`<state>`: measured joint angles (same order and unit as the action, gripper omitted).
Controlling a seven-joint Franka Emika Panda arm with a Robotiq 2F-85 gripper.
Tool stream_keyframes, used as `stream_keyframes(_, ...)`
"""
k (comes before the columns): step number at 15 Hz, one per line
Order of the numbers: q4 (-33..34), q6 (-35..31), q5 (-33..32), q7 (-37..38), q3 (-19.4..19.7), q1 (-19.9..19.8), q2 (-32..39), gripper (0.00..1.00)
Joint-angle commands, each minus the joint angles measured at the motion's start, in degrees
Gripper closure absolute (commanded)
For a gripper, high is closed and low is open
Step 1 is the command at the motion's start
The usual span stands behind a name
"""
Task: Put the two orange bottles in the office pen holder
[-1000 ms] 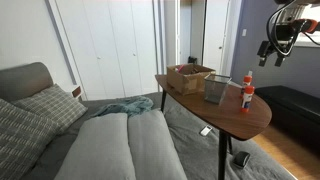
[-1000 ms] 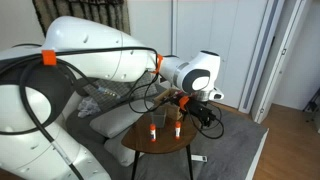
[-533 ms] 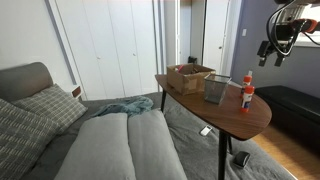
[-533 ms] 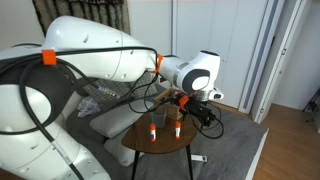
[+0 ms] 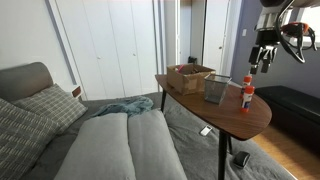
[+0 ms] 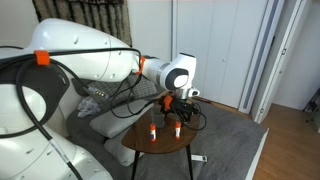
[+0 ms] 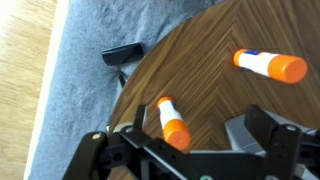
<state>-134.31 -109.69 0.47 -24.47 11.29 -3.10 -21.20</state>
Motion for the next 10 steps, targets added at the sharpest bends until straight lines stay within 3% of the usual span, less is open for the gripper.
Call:
stream_keyframes(1,-4.06,3.69,1.53,-3.66,-1.45,2.28,-5.30,0.00)
stream_keyframes(5,-6.22,7.54,1.58,-5.35,-2.38,4.56,-7.77,0.00)
stream_keyframes(9,-8.54,6.12,3.13,-6.80,-2.68,6.48,-9.70,0.00)
stream_keyframes(10,-6.33,6.97,1.84,-5.44,-2.55,5.71,-6.88,0.00)
